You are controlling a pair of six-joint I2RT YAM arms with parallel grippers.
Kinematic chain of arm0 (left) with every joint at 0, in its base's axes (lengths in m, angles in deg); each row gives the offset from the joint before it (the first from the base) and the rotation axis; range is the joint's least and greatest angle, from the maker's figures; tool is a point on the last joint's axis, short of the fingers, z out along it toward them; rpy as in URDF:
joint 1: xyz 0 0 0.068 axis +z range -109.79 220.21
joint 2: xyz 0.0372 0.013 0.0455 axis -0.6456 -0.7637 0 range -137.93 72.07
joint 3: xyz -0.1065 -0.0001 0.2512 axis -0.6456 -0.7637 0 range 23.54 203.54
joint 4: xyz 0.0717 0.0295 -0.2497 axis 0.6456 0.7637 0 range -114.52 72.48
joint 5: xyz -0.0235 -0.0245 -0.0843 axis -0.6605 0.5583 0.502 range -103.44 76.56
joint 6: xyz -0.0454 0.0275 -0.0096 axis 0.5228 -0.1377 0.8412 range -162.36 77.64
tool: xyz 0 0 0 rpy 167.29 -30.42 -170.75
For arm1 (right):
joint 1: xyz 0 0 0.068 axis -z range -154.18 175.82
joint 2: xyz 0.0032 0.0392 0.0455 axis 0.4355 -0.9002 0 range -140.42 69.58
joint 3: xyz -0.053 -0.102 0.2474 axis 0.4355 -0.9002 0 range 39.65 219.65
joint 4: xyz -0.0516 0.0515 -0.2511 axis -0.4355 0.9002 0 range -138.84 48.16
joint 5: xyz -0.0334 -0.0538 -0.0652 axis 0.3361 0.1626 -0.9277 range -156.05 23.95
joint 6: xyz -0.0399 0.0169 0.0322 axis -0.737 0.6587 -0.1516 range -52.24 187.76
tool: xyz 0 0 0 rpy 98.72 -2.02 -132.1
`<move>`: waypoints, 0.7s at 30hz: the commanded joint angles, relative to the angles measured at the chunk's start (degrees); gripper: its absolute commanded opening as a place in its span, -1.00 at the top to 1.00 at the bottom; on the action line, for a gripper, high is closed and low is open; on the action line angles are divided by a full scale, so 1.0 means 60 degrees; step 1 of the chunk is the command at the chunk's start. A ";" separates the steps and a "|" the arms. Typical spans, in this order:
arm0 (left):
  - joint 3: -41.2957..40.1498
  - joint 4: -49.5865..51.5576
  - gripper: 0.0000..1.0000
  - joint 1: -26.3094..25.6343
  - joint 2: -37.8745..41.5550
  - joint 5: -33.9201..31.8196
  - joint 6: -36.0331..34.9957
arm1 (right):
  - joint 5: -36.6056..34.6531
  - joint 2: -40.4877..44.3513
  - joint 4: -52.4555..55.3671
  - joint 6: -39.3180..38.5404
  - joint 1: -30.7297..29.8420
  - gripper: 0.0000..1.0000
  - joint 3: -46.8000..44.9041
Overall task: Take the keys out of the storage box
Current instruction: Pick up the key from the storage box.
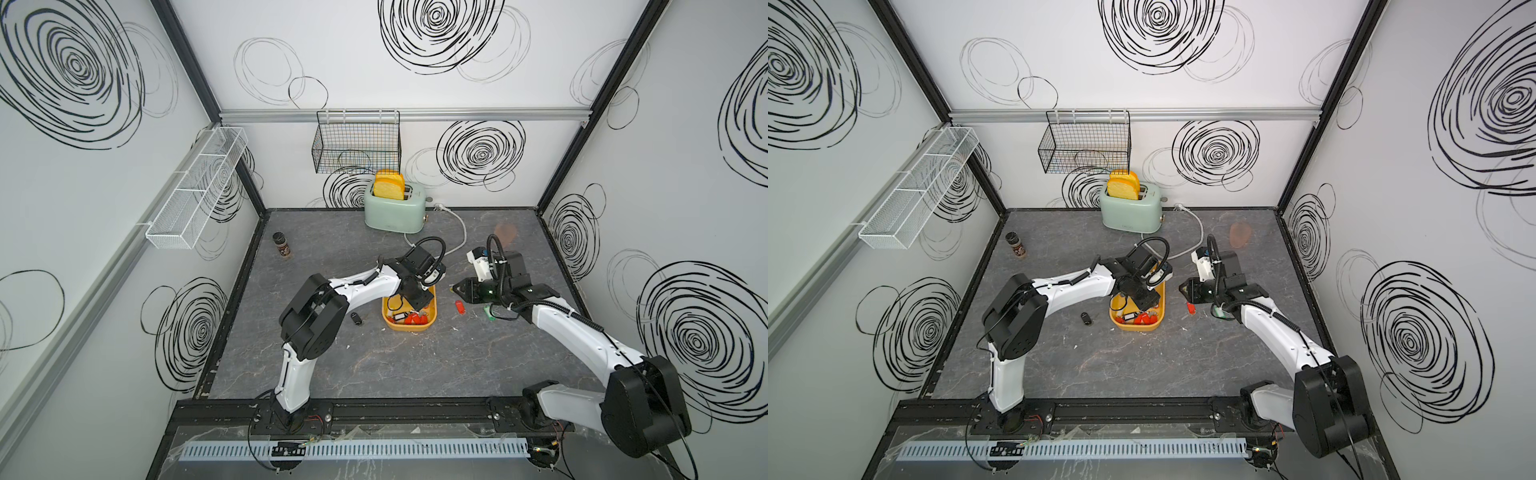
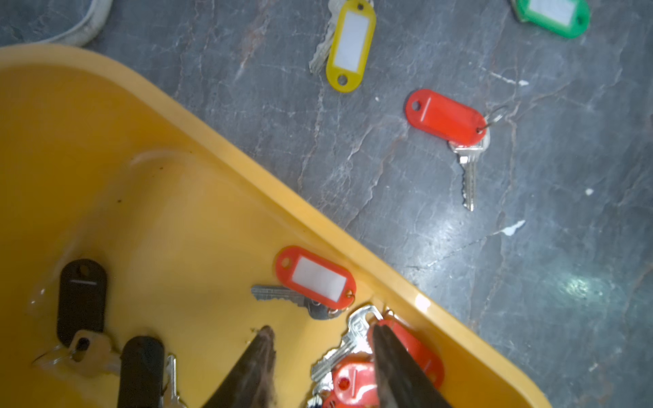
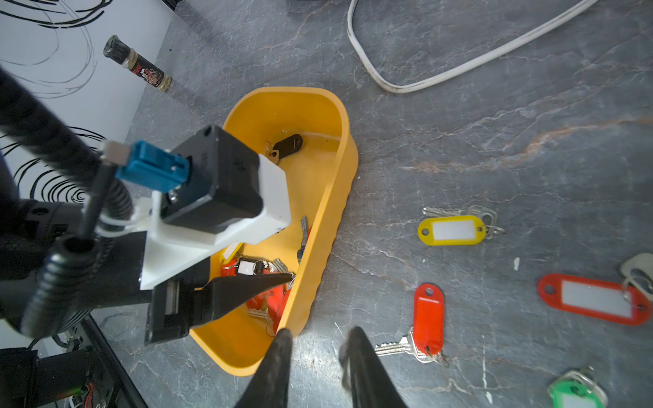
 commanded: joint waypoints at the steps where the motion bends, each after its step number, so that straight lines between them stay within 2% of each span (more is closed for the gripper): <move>1: 0.0273 -0.0146 0.01 -0.0053 -0.0196 0.0294 -0.0314 | 0.0140 0.0134 0.0205 -0.0044 0.0064 0.37 -0.0091; 21: 0.0198 -0.0043 0.21 -0.0189 -0.0750 0.0334 -0.0222 | 0.0082 0.0221 0.0215 -0.0062 0.0116 0.37 -0.0208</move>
